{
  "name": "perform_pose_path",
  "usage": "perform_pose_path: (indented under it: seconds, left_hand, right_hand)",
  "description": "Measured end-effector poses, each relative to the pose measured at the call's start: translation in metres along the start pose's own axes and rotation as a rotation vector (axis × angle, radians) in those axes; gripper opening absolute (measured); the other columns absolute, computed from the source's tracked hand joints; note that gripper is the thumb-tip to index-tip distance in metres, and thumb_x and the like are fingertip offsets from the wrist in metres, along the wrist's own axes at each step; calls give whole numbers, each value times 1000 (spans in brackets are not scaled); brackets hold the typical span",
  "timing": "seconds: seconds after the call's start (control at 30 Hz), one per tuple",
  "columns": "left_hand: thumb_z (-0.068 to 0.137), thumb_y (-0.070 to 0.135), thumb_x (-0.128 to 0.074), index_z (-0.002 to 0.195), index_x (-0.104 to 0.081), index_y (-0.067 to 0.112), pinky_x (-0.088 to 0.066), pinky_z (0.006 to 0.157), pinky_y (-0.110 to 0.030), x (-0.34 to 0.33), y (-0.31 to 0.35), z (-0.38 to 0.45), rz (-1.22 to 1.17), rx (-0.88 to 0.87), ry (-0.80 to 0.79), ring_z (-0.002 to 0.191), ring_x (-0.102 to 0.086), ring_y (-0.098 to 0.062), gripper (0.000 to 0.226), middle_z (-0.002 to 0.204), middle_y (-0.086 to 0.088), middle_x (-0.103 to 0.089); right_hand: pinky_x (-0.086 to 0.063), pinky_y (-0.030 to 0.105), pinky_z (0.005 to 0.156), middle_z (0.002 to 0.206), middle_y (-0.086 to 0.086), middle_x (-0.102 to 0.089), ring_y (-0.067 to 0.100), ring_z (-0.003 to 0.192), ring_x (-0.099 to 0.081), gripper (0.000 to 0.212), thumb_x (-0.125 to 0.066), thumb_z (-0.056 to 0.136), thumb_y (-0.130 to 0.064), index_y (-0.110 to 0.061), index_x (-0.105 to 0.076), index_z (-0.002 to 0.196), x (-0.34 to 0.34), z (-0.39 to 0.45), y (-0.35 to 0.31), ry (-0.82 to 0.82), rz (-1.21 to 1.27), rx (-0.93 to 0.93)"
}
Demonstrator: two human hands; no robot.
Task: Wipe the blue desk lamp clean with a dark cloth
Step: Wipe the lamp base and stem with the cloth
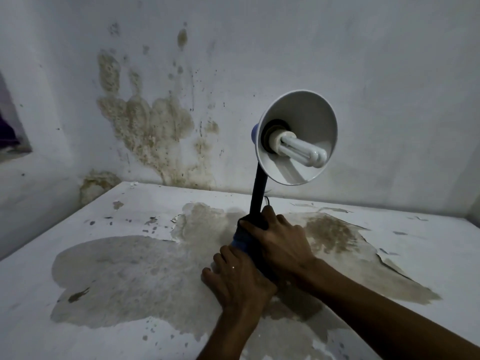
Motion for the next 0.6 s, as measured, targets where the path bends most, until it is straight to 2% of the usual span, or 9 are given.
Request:
perform_pose_path:
  seconds: [0.1,0.17,0.23,0.27,0.33,0.4,0.47,0.53,0.6]
  left_hand:
    - [33,93,-42,115,-62,10,-39,86,-46,4,0,1,-10,10,-10,100,-57,-30,118,108,-8,-62]
    - [31,98,-42,123,-57,13,-38,88,-44,2,0,1,16,5,-33,105,-55,-28,126,114,-5,-59]
    - [32,99,-45,128,-53,14,-38,89,-43,2,0,3,16,12,-52,108,-53,-26,128,117,-3,-57]
    - [30,99,-46,127,-53,14,-38,88,-43,3,-1,3,18,21,-41,107,-54,-26,129,116,-3,-57]
    - [29,99,-45,125,-54,14,-38,88,-44,1,-2,4,28,28,-38,107,-54,-26,129,115,-3,-58]
    - [26,99,-42,119,-58,12,-39,85,-44,3,-1,3,-2,27,-13,102,-56,-28,128,108,-5,-60]
    - [24,100,-40,115,-60,11,-40,83,-44,4,0,2,-11,27,-3,98,-58,-29,130,105,-6,-62]
    - [23,101,-38,112,-63,10,-41,80,-44,6,1,1,-19,18,16,95,-59,-30,130,101,-7,-63]
    - [23,100,-39,110,-63,9,-41,80,-45,7,2,1,-14,9,16,94,-59,-30,128,100,-7,-63]
  right_hand:
    - [-33,30,41,103,8,-58,29,71,-62,45,-67,83,-46,-30,-62,124,-7,0,15,23,-25,1]
    - [-38,32,45,111,8,-55,29,81,-63,43,-56,87,-49,-32,-62,125,-20,-11,31,-98,-10,-8]
    - [-44,32,55,119,6,-48,29,91,-62,36,-53,92,-47,-34,-61,125,-33,-21,54,-194,8,-109]
    - [-46,32,56,116,5,-46,28,89,-62,34,-57,90,-43,-36,-62,124,-32,-25,62,-175,27,-146]
    - [-41,28,47,105,7,-49,29,77,-65,39,-69,81,-32,-32,-67,120,-19,-25,62,-71,76,-133]
    - [-37,24,40,99,8,-52,27,72,-63,40,-63,82,-33,-26,-68,120,0,-21,50,105,115,-79]
    - [-46,31,38,103,9,-55,28,78,-62,44,-50,89,-45,-27,-63,127,14,-12,38,207,174,-45]
    - [-49,37,39,106,11,-57,31,78,-62,48,-46,90,-51,-29,-59,130,5,-5,32,175,173,-31]
    - [-49,38,39,108,8,-54,30,75,-62,43,-51,90,-49,-34,-57,129,-17,-6,30,52,122,-12]
Point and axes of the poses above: each hand's wrist, its own z-axis towards the middle knuckle, its own x-axis out of the back of the hand, y = z × x, the point moved 8 cm from there along z, towards the middle knuckle
